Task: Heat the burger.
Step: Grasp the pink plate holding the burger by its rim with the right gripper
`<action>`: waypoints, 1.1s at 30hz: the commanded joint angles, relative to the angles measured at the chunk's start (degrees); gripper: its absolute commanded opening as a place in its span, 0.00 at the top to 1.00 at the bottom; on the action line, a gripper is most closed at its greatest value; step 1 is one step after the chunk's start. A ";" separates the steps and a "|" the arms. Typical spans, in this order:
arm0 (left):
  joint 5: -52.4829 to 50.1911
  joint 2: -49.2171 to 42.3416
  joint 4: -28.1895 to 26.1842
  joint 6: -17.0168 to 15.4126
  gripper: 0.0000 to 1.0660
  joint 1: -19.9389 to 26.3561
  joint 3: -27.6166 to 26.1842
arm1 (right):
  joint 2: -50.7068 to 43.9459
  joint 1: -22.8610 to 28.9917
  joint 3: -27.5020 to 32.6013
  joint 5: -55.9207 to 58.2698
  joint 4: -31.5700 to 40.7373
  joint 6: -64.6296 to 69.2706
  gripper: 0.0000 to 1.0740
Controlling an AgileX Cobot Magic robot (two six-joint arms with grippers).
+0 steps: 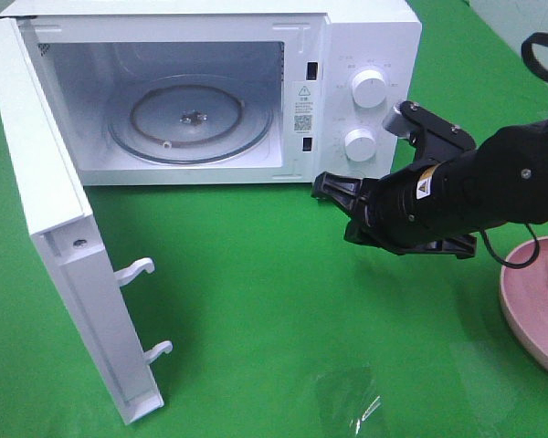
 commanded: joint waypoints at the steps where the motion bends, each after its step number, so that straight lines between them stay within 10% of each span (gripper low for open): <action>1: 0.11 -0.97 -0.17 -0.06 0.08 0.29 0.06 | -3.61 -0.11 -0.17 9.51 -0.74 -7.96 0.95; 21: 0.11 -0.97 -0.17 -0.06 0.08 0.29 0.06 | -18.51 -0.11 -0.17 40.74 -8.19 -25.21 0.75; 25: 0.11 -0.97 -0.17 -0.06 0.08 0.29 0.06 | -22.17 -0.29 -0.17 44.18 -10.89 -30.48 0.34; 33: 0.11 -0.97 -0.17 -0.06 0.08 0.29 0.06 | -22.35 -3.32 0.17 44.40 -10.89 -31.74 0.08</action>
